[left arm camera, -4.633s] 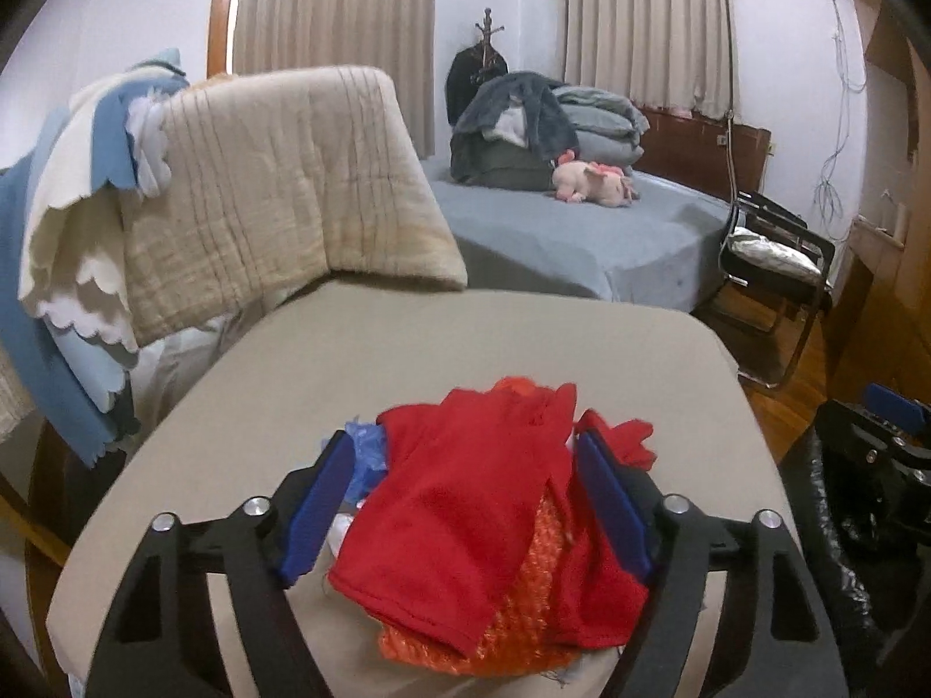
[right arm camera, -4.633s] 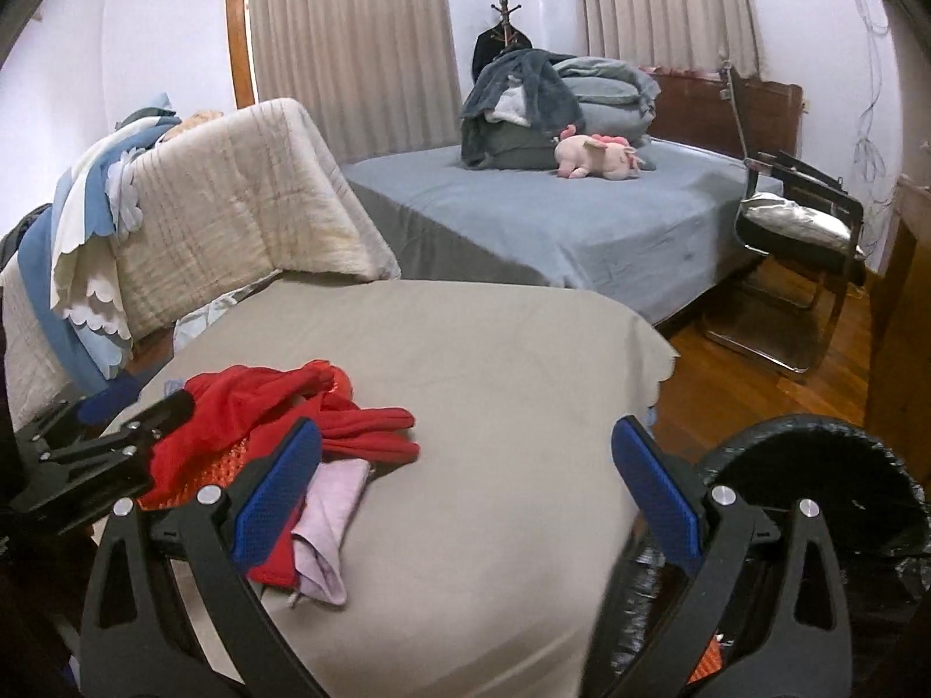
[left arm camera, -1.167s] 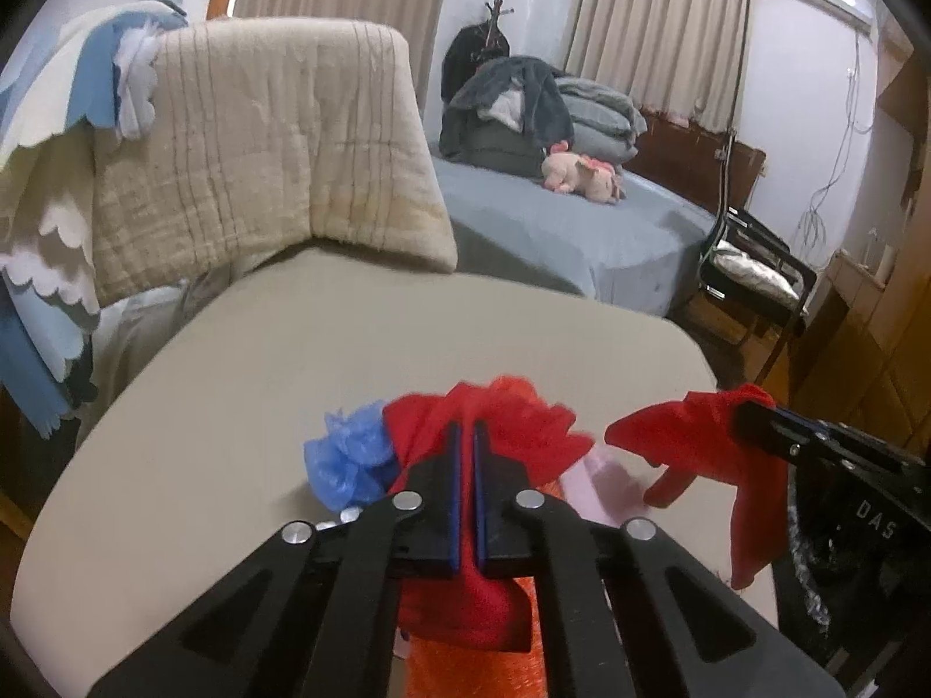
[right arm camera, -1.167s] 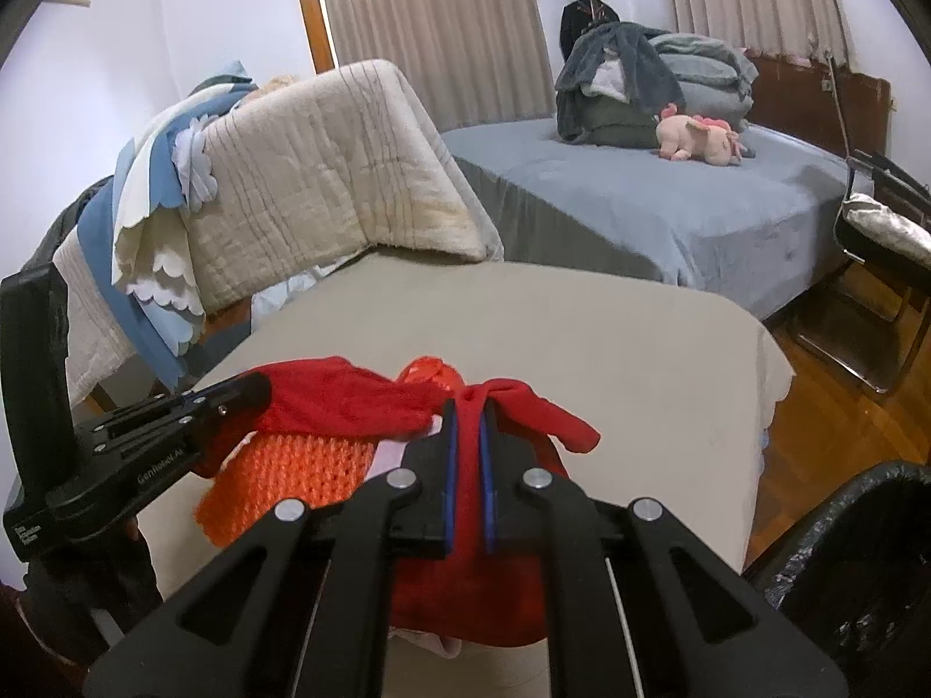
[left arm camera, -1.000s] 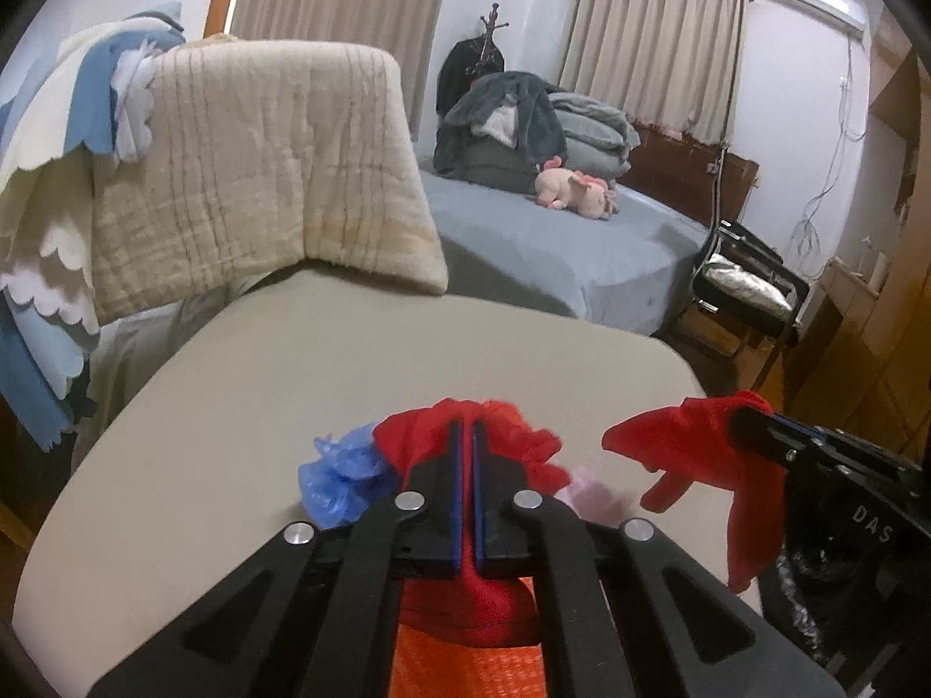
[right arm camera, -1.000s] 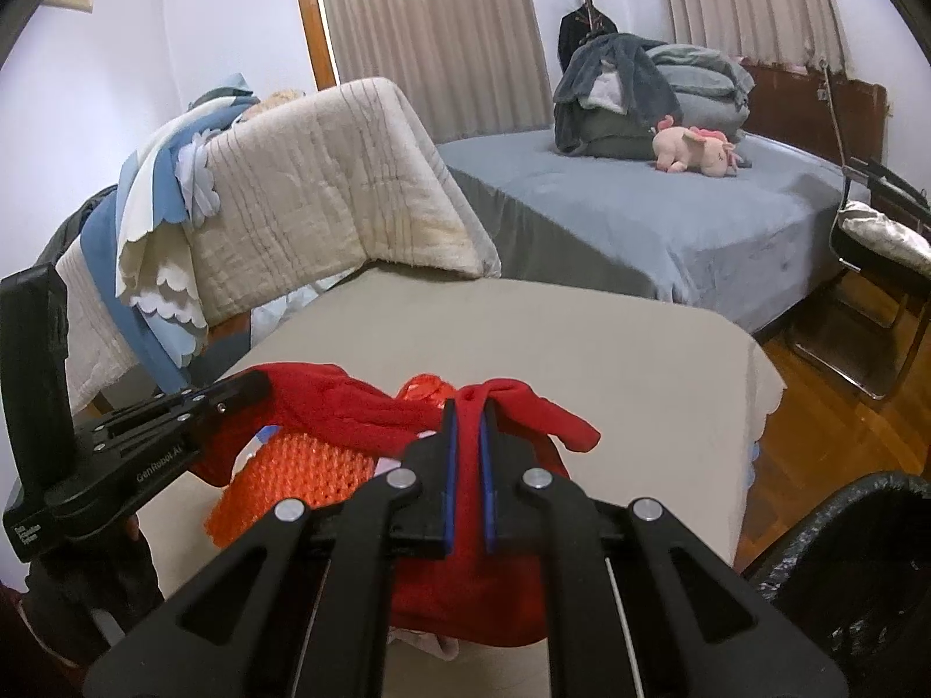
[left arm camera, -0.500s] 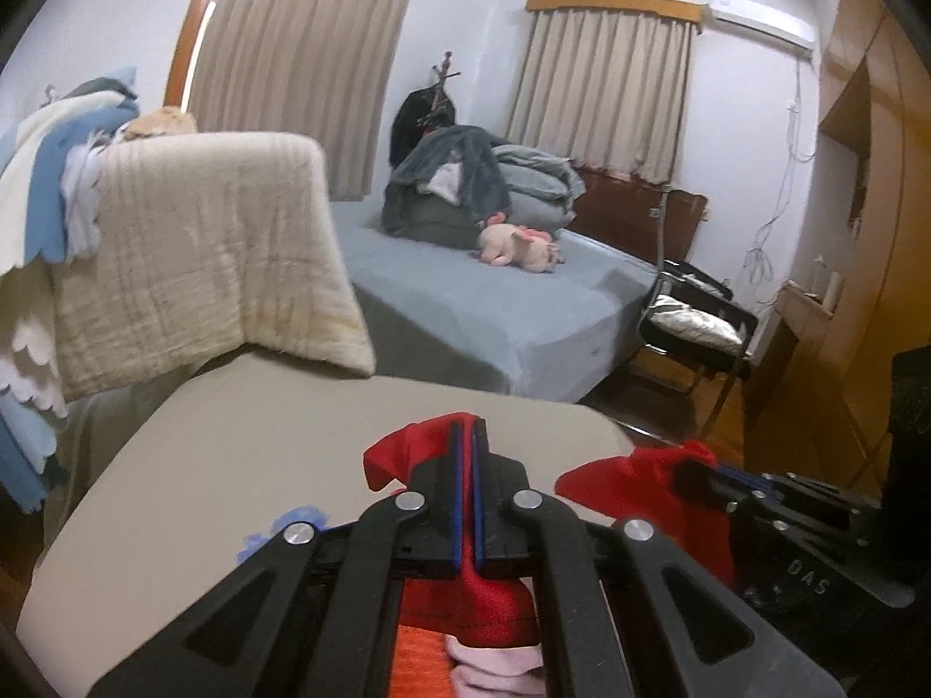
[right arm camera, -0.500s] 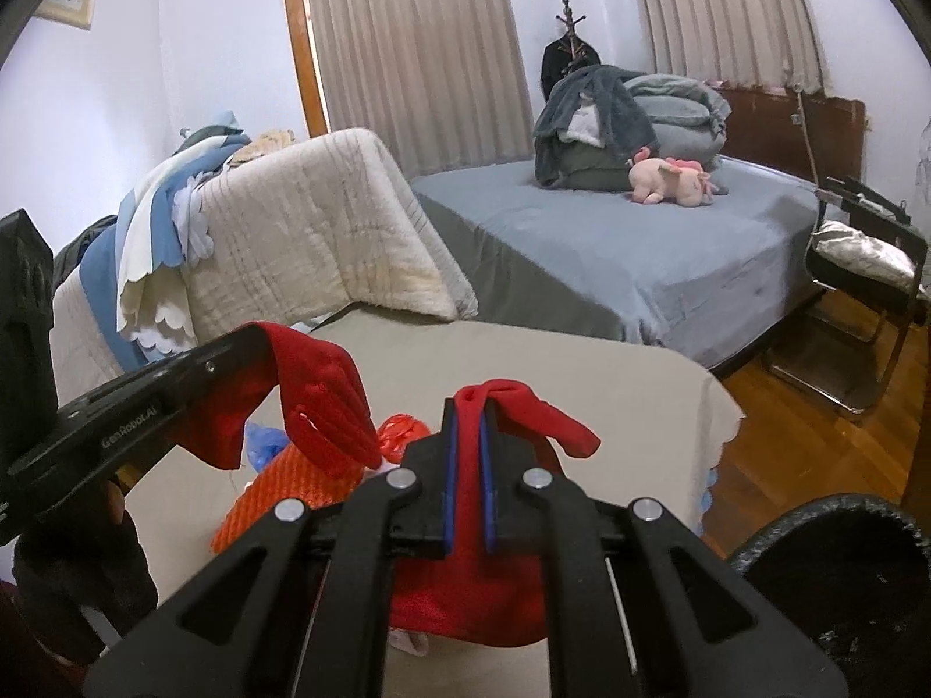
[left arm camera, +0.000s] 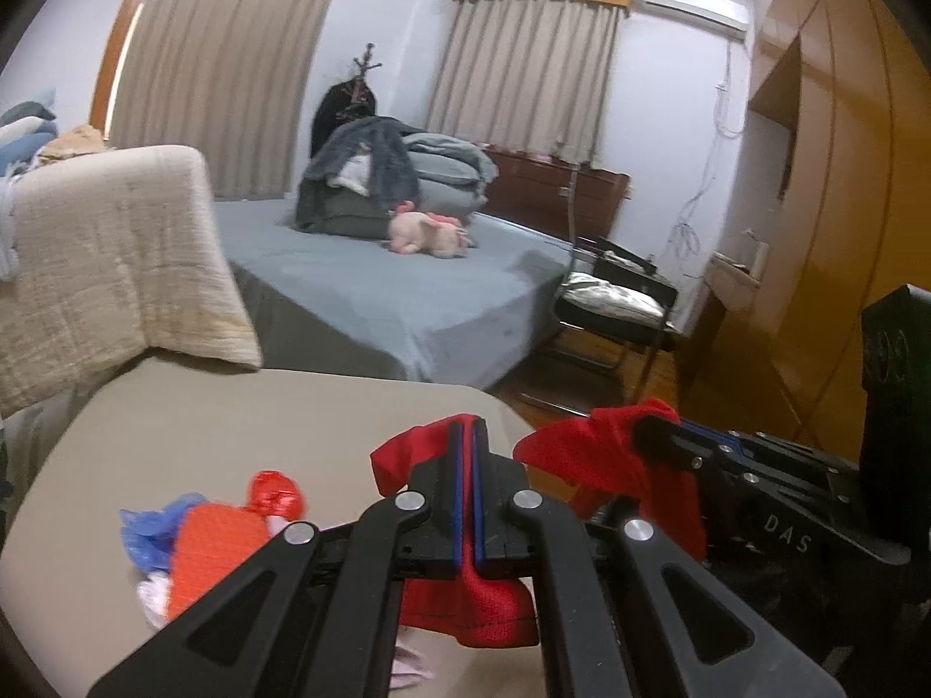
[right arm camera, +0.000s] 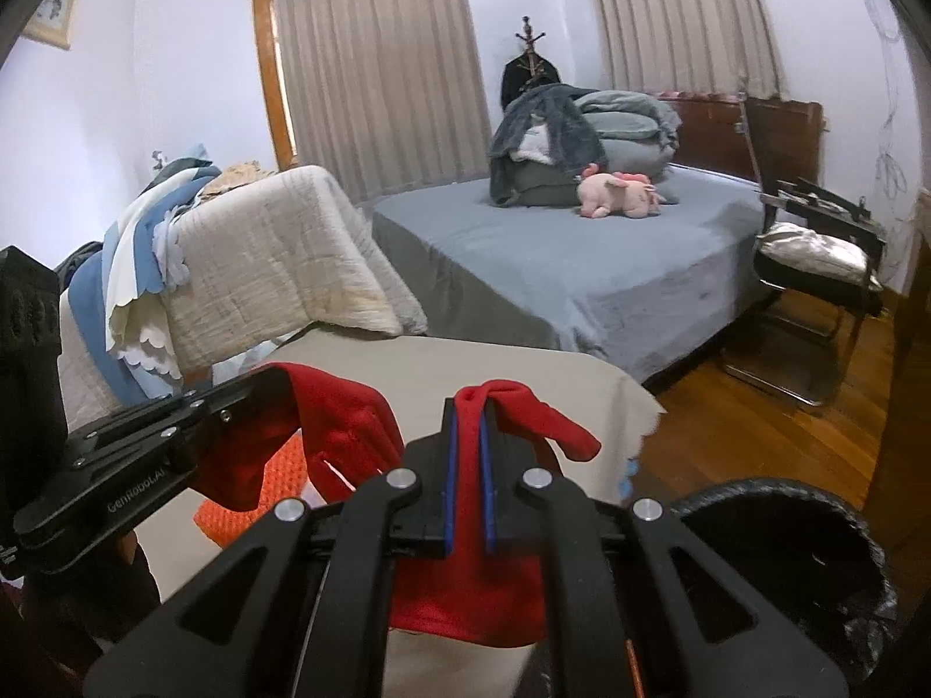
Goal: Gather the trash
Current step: 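Carry both red items over the black bin and open both grippers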
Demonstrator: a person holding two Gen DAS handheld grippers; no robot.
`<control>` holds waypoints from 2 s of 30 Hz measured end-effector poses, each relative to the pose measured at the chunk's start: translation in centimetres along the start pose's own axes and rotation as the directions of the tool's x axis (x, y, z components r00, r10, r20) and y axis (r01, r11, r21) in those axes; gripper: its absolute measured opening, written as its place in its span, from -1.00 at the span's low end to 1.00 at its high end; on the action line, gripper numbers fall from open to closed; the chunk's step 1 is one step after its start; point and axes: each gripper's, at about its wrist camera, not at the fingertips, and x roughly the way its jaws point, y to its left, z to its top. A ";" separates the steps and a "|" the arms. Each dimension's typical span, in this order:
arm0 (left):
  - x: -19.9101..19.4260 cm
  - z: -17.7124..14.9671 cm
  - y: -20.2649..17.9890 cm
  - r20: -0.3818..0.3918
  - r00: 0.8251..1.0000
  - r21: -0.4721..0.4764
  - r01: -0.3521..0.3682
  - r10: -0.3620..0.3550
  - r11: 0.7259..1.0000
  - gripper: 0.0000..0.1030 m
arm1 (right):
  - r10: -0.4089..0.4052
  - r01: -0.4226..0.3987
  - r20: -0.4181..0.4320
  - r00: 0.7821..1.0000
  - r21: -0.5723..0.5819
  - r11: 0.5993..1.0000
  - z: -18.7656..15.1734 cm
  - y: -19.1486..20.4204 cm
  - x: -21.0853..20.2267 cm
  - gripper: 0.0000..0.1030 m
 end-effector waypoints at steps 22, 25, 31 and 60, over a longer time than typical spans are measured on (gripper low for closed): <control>3.4 -2.0 -10.4 -0.071 0.979 0.062 0.195 -0.191 0.979 -0.95 | -0.218 0.218 -0.009 0.976 0.073 0.973 -4.1 -9.5 -7.9 -0.88; 3.9 -2.3 -11.5 -0.082 0.974 0.065 0.215 -0.209 0.974 -0.95 | -0.239 0.239 -0.018 0.971 0.081 0.967 -4.7 -10.4 -8.4 -0.88; 5.0 -3.4 -13.5 -0.111 0.965 0.078 0.248 -0.239 0.965 -0.95 | -0.277 0.279 -0.039 0.960 0.102 0.955 -5.9 -12.3 -9.2 -0.88; 8.2 -5.7 -16.8 -0.215 0.934 0.107 0.311 -0.284 0.944 -0.01 | -0.385 0.419 -0.203 0.900 0.164 0.893 -10.7 -18.0 -9.2 -0.01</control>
